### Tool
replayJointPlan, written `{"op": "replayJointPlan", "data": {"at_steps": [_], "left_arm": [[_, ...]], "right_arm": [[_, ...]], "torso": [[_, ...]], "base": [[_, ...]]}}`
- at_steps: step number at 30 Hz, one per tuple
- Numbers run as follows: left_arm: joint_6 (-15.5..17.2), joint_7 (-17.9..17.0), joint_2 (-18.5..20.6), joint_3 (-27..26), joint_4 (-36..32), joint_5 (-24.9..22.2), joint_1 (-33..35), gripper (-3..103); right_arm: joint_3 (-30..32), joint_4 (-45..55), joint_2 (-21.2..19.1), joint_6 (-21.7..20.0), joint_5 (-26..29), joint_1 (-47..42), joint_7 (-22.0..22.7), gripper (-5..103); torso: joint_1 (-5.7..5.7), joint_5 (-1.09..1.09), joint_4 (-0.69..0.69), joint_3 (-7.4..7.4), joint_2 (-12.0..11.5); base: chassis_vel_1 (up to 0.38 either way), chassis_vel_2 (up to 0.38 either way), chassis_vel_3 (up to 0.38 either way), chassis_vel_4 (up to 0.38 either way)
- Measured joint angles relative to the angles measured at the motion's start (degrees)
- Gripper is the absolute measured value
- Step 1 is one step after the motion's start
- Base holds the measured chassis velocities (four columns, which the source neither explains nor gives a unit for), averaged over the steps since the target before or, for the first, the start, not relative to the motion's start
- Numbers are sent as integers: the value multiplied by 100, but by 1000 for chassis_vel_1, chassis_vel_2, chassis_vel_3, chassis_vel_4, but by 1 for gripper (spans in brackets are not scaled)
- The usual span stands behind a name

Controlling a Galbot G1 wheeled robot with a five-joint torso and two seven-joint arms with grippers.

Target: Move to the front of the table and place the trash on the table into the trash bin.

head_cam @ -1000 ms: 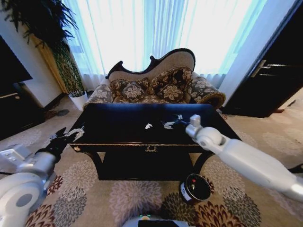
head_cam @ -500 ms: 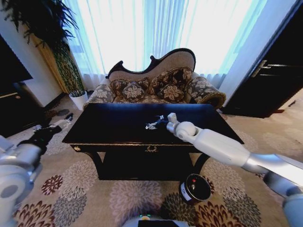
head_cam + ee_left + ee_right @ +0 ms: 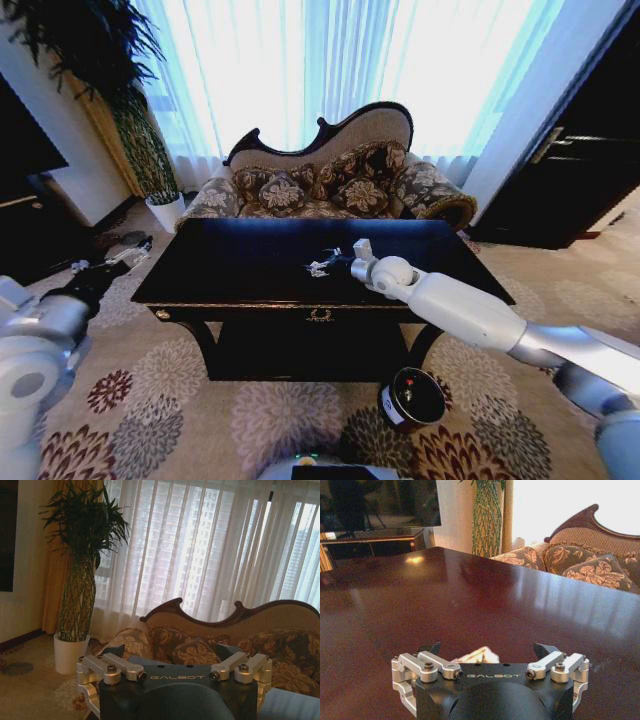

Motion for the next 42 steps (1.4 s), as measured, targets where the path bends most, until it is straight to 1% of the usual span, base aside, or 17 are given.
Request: {"op": "replayJointPlan", "data": {"at_steps": [7,10,12,15,16,17,18,19,22,24,25,27,30,34,37,38,42], "left_arm": [[-17,20,98,-18,54,-12,-32,100],[-23,21,139,-34,55,-23,-23,100],[-23,21,150,-41,52,-31,-23,100],[-25,21,175,-74,-3,-96,-12,100],[-25,21,175,-74,-3,-96,-12,100],[-25,21,172,-74,-17,-97,1,100],[-25,21,171,-73,-19,-97,3,100],[-25,19,139,-39,-56,-86,30,100],[-24,13,102,21,-103,-62,34,100],[-16,4,87,77,-152,-47,21,100],[-16,4,87,77,-152,-47,21,100],[-12,-2,70,89,-189,-40,25,100],[-10,-5,47,87,-220,-34,57,100],[-8,-14,11,77,-291,-25,108,100],[-6,-14,8,77,-320,-25,113,100],[-5,-15,1,80,-349,-25,119,100],[-4,-17,-24,105,-390,-25,126,100]], "right_arm": [[159,-15,-2,78,-207,-266,-117,101],[241,-22,-24,118,-240,-316,-153,90],[257,-22,-37,124,-243,-327,-159,90],[376,30,-127,133,-245,-421,-205,74],[376,30,-127,133,-245,-421,-205,74],[417,47,-155,135,-250,-463,-229,68],[429,51,-162,137,-252,-474,-236,68],[557,96,-232,165,-279,-597,-312,57],[700,159,-308,191,-299,-751,-381,52],[860,248,-427,224,-301,-934,-427,41],[860,248,-427,224,-301,-934,-427,41],[1020,338,-524,267,-296,-1124,-471,30],[1192,432,-611,302,-270,-1327,-510,25],[1550,699,-778,359,-177,-1778,-550,4],[1738,807,-847,383,-130,-1957,-581,2],[1978,939,-956,423,-66,-2179,-623,1],[2344,1110,-1131,483,-22,-2501,-667,0]], "torso": [[1,0,1,0,0],[0,0,2,0,0],[0,0,1,0,0],[1,0,1,0,0],[1,0,1,0,0],[1,0,1,0,0],[1,0,1,0,0],[0,0,2,0,0],[0,0,2,0,0],[1,0,1,0,0],[1,0,1,0,0],[1,1,0,0,0],[1,0,1,0,0],[0,0,2,0,0],[0,0,1,0,0],[0,1,1,0,0],[0,1,1,0,0]], "base": [[0,0,0,0],[0,0,0,0],[0,0,0,0],[0,0,0,0],[0,0,0,0],[0,0,0,0],[0,0,0,0],[0,0,0,0],[0,0,0,0],[0,0,0,0],[0,0,0,0],[0,0,0,0],[0,0,0,0],[0,0,0,0],[0,0,0,0],[0,0,0,0],[0,0,0,0]]}}
